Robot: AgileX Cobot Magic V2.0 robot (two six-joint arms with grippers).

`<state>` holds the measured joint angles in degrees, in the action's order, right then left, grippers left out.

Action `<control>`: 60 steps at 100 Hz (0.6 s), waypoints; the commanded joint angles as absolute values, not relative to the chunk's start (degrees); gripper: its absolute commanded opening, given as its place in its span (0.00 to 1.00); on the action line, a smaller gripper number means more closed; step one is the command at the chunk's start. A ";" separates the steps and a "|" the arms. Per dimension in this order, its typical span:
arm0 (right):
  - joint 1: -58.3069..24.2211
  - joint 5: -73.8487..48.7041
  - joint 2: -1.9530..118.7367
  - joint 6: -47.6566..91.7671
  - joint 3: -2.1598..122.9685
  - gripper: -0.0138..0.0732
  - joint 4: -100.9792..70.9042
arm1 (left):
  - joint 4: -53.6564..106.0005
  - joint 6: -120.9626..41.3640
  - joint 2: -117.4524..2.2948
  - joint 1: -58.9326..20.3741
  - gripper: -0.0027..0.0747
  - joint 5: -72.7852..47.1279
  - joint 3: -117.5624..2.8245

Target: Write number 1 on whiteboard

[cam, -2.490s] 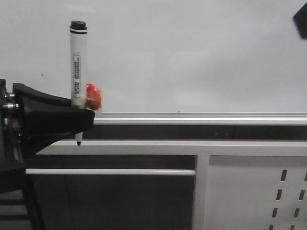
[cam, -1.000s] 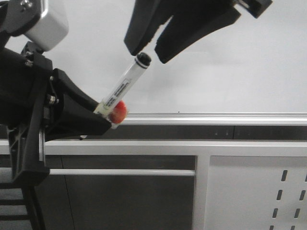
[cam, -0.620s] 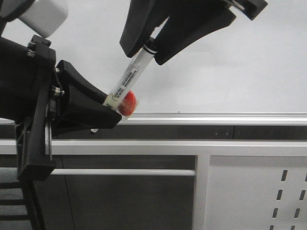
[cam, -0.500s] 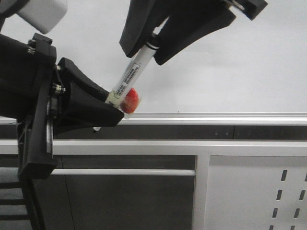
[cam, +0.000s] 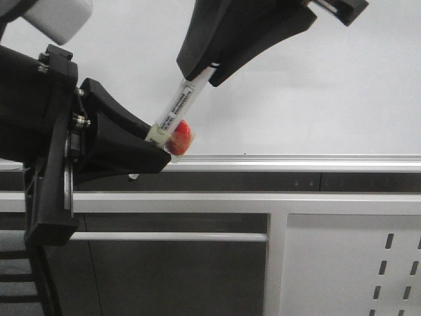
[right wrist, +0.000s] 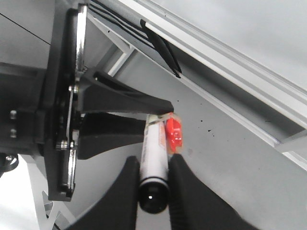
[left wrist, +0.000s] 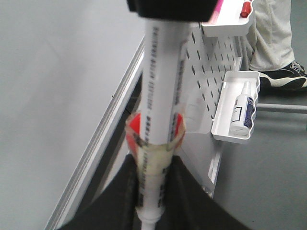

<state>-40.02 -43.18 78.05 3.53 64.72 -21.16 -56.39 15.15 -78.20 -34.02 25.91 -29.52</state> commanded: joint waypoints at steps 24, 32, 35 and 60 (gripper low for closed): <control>-40.13 -42.63 76.53 4.13 66.69 0.07 -22.65 | -51.55 15.78 -76.42 -34.41 0.01 29.59 -31.12; -40.13 -42.99 76.53 4.13 66.69 0.07 -22.53 | -51.55 15.78 -76.09 -34.41 0.04 29.59 -31.12; -40.13 -42.99 76.43 4.13 66.69 0.07 -22.04 | -51.55 15.78 -76.00 -34.41 0.07 29.47 -31.12; -40.13 -44.67 74.83 4.13 66.69 0.07 -18.18 | -51.55 17.38 -71.61 -34.41 0.46 23.76 -30.88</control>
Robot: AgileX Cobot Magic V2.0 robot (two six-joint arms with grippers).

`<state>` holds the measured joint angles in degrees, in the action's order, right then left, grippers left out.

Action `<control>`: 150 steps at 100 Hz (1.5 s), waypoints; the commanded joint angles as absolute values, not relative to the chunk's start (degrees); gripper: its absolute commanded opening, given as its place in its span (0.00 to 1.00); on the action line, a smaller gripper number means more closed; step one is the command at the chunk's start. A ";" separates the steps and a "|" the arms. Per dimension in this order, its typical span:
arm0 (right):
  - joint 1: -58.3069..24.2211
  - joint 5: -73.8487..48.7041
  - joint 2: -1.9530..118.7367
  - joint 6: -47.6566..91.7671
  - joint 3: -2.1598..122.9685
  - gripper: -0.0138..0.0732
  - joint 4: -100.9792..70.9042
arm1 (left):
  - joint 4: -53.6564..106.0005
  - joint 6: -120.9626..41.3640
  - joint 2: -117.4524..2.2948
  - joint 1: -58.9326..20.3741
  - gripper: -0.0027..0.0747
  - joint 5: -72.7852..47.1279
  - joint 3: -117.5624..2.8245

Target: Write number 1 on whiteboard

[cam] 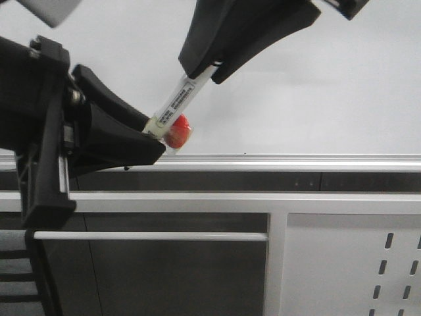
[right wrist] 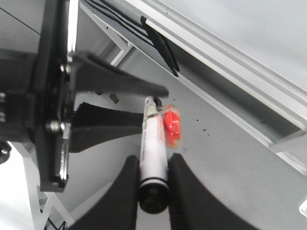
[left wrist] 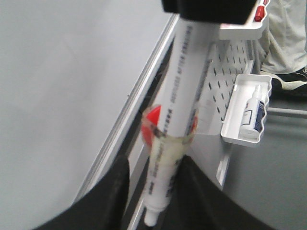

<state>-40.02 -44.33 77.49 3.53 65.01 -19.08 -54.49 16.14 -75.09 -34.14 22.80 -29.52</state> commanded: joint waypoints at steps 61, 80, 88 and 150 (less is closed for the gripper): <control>-43.18 -43.28 69.29 4.13 66.69 0.07 -8.56 | -46.72 31.91 -56.54 -34.41 0.51 17.53 -22.79; -46.82 -41.65 68.93 4.13 66.69 0.08 -6.56 | -41.73 31.91 -52.97 -34.41 0.51 17.50 -19.24; -46.97 -41.75 68.85 3.29 66.42 0.08 -6.25 | -40.41 31.91 -51.16 -34.41 0.51 16.70 -18.46; -46.97 -26.31 51.96 -1.26 46.00 0.09 -0.47 | -36.33 31.91 -44.28 -34.41 0.51 8.47 -18.37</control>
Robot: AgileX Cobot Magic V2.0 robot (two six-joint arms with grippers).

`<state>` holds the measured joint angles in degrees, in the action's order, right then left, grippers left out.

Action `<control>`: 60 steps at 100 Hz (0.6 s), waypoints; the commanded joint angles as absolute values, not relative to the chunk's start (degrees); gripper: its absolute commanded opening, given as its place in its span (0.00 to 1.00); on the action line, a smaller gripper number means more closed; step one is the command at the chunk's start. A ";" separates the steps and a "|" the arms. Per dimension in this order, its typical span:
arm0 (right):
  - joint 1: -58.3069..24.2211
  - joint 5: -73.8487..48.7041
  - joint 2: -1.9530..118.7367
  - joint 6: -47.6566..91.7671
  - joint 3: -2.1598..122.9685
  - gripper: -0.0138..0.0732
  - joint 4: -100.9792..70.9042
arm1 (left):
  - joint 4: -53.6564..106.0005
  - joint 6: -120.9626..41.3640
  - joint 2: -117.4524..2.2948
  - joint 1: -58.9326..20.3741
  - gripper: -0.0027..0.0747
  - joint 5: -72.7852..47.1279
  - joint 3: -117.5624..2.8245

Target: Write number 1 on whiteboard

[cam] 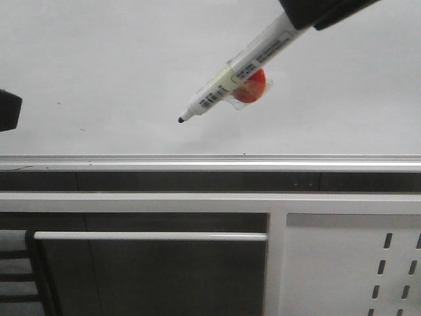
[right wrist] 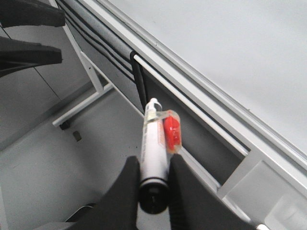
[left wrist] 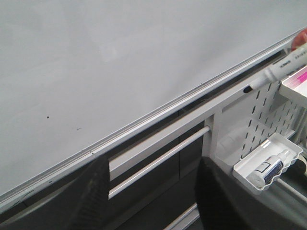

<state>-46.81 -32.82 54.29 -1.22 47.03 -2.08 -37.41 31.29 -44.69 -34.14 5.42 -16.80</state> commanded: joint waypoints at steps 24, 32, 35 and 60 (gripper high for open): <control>-46.97 -22.19 49.50 -1.26 40.57 0.09 6.93 | -36.33 31.91 -44.40 -34.41 0.51 4.34 -18.37; -46.97 -21.21 49.50 -1.26 40.08 0.09 9.50 | -36.33 31.91 -44.40 -34.41 0.51 4.22 -18.37; -46.97 -20.99 49.50 -1.26 39.92 0.09 9.97 | -36.33 31.91 -44.40 -34.41 0.51 4.23 -18.37; -46.97 -15.54 49.50 -1.26 39.44 0.09 13.47 | -36.33 31.91 -44.40 -34.41 0.46 4.30 -18.37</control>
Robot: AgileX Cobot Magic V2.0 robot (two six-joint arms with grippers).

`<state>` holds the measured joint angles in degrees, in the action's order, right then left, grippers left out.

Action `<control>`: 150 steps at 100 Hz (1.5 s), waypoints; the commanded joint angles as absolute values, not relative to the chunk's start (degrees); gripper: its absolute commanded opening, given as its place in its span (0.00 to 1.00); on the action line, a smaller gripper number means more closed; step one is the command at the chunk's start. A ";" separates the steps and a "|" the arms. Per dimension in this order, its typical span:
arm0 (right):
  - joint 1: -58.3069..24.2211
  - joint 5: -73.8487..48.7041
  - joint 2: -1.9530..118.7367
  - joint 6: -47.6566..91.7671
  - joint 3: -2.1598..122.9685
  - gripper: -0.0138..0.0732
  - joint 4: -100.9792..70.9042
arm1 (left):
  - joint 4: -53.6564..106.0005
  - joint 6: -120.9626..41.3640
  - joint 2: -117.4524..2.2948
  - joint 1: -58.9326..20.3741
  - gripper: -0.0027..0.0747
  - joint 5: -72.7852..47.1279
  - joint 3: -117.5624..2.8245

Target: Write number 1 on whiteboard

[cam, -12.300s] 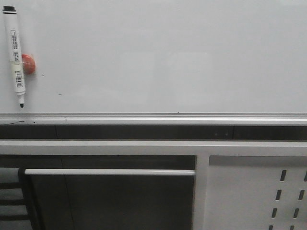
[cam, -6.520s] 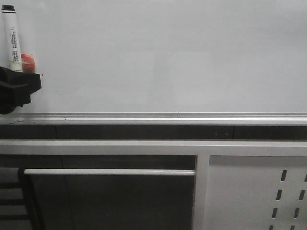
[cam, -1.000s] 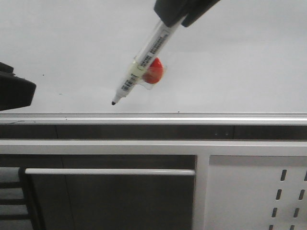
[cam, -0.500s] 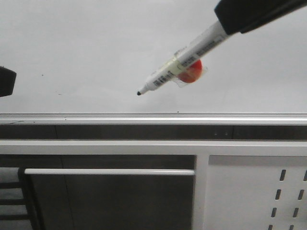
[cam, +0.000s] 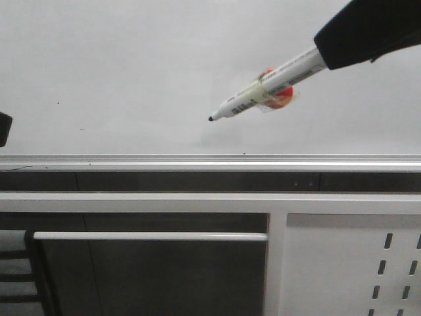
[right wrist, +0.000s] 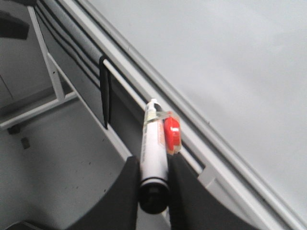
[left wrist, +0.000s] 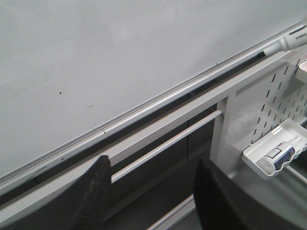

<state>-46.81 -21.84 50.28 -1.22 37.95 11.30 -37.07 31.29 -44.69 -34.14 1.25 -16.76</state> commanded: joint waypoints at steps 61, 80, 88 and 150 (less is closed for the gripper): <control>-39.74 -9.73 49.50 -1.89 39.44 0.09 18.32 | -36.33 31.91 -44.40 -34.41 0.46 5.52 -18.37; -37.54 -7.27 49.62 -1.89 39.44 0.09 18.32 | -36.33 31.91 -44.40 -34.41 0.46 5.52 -18.37; -37.54 -5.89 49.76 -1.89 39.44 0.09 18.32 | -36.33 31.91 -44.40 -34.41 0.46 5.60 -18.37; -35.88 -0.30 52.91 -1.89 39.54 0.09 18.22 | -36.20 31.91 -44.40 -34.41 0.46 6.15 -18.37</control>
<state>-36.51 -5.02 53.02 -1.88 37.86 17.43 -36.95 31.29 -44.69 -34.14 2.55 -16.76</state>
